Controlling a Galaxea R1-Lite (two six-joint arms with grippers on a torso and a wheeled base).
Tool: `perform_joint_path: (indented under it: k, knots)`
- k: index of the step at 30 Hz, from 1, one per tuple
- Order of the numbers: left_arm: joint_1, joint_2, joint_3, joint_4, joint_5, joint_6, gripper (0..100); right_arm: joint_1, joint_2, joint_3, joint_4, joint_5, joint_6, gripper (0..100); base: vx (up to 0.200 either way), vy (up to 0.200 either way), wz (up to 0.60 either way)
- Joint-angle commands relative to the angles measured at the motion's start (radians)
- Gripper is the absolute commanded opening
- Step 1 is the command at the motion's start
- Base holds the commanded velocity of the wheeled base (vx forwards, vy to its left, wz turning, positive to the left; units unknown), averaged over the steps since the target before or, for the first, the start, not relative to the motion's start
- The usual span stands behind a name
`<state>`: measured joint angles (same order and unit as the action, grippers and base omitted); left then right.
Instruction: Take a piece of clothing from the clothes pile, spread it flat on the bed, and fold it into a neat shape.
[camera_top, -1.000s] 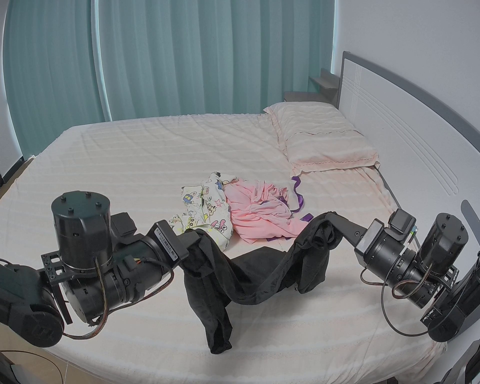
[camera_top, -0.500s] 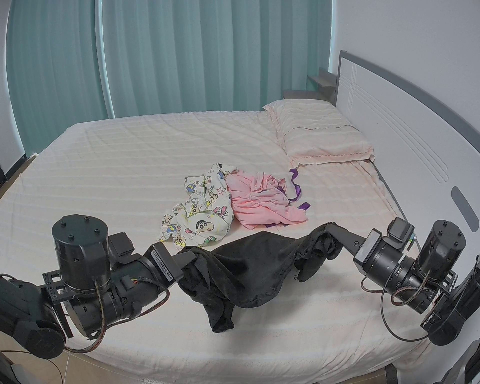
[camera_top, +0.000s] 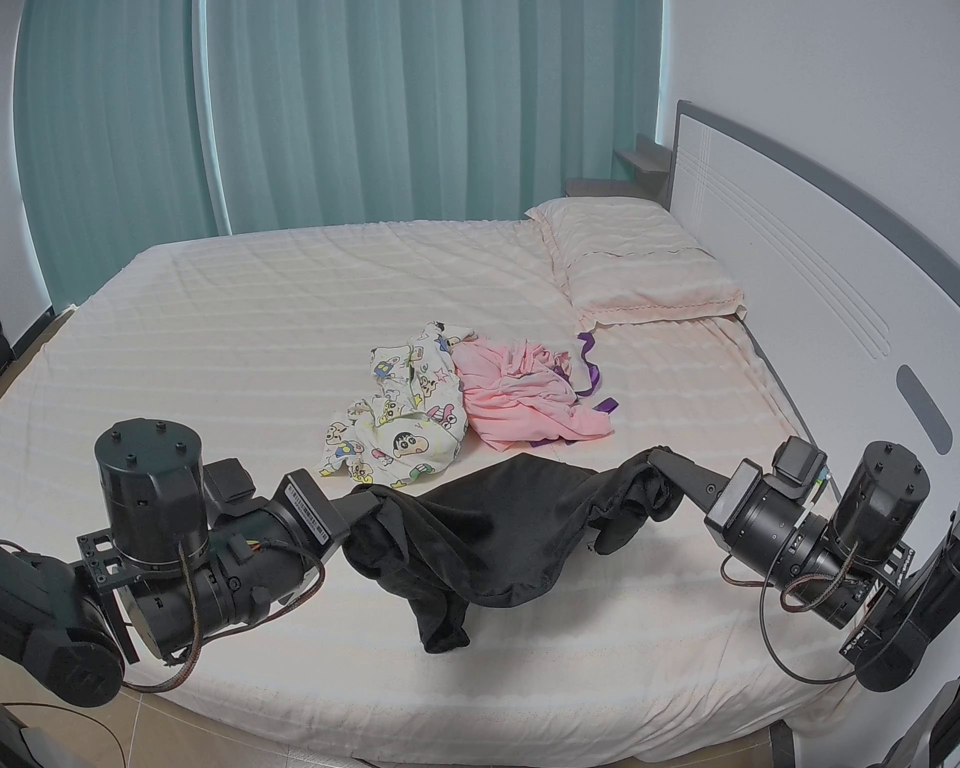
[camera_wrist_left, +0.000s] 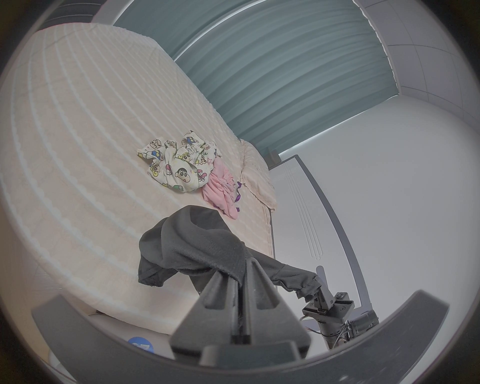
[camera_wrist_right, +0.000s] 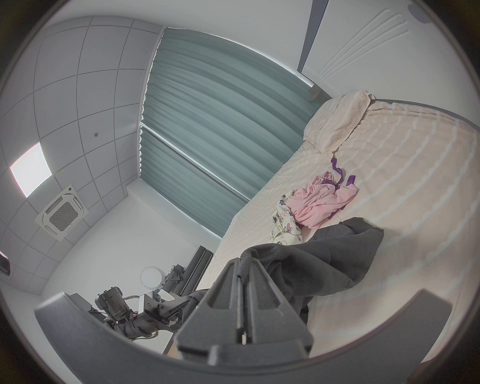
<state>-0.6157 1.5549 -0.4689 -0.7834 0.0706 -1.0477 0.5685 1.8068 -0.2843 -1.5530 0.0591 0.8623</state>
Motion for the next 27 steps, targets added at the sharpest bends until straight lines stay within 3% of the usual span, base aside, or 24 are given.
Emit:
perform_joint_path:
  k: [1,27]
  knots:
    - [0.014,-0.010,0.001,0.000,0.000,0.000,0,0.001,-0.004,-0.003,-0.010,-0.001,0.000,0,0.000,0.200,0.00]
    - [0.019,-0.065,0.001,0.000,0.005,0.008,0,0.079,-0.050,-0.010,-0.012,-0.013,-0.040,0,0.000,0.200,0.00]
